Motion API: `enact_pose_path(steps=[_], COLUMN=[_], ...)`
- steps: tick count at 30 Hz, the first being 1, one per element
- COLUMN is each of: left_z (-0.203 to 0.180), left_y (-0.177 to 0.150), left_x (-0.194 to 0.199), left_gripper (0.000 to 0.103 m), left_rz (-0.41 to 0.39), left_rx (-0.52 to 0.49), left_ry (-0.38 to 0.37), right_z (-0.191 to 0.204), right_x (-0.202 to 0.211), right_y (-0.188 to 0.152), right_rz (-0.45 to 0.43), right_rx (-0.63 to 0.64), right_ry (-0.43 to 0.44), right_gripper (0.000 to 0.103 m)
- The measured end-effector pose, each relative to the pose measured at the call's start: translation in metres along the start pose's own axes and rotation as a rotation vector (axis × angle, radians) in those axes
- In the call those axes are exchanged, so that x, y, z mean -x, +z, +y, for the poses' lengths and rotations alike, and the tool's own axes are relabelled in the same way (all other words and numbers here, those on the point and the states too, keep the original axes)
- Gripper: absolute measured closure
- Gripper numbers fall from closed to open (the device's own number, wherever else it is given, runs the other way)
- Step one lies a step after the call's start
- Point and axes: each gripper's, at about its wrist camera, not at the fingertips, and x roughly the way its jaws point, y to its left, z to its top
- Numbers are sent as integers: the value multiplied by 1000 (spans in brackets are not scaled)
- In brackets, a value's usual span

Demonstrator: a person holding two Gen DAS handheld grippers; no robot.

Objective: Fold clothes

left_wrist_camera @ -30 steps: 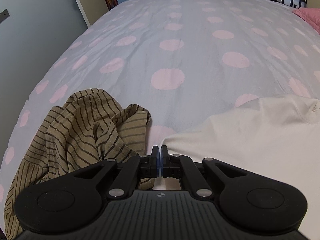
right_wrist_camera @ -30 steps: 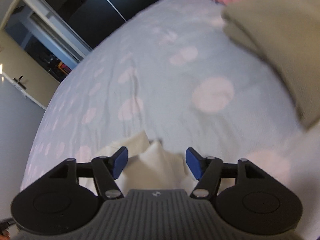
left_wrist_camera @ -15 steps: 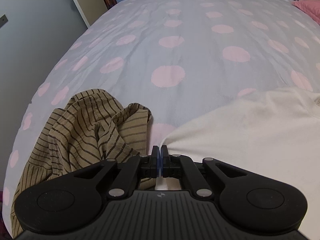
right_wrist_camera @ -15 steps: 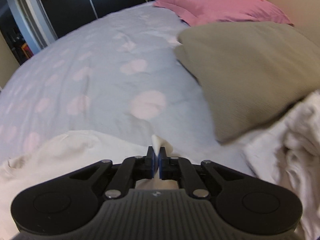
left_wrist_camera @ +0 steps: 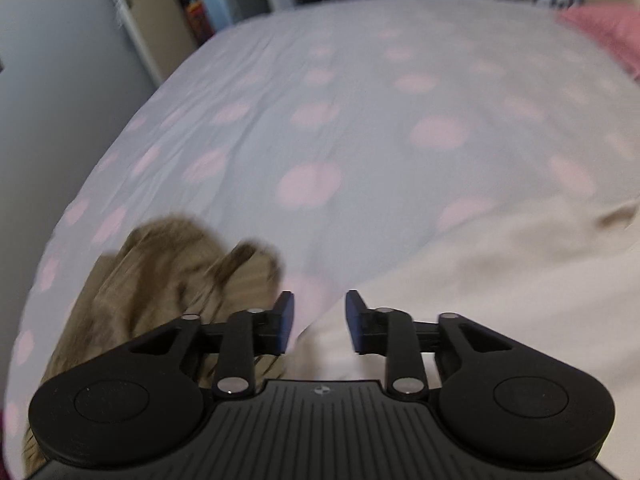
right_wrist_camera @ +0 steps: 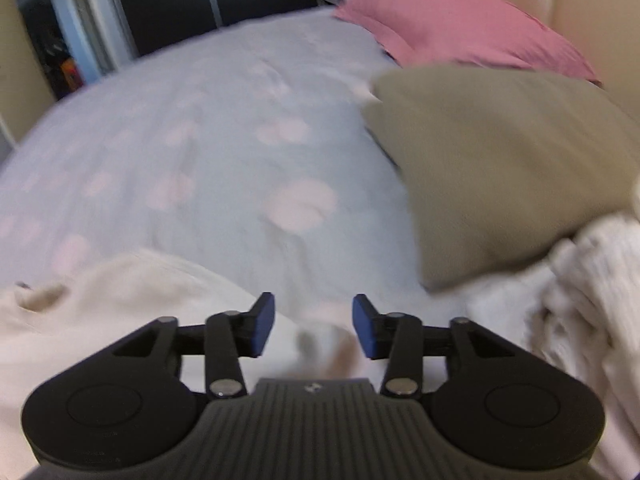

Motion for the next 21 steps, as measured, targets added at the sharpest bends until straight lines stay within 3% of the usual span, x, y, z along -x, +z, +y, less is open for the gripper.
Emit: enact_pose_path(steps=[4, 12, 17, 19, 21], left_z=[-21, -57, -66, -72, -76], left_y=[11, 21, 18, 16, 16], left_x=[-6, -53, -79, -86, -90], left_gripper=[59, 54, 51, 51, 50], left_rz=[-58, -45, -22, -14, -23], left_rx=[-27, -85, -90, -113, -127], left_ry=[-100, -174, -210, -214, -209], right_z=[21, 71, 91, 99, 107], right_x=[-12, -49, -78, -89, -99], right_y=[8, 17, 20, 19, 18], right_rz=[6, -6, 4, 21, 39], right_rx=[31, 191, 218, 228, 239], right_ry=[116, 223, 282, 302, 325], right_gripper=[50, 48, 41, 29, 25])
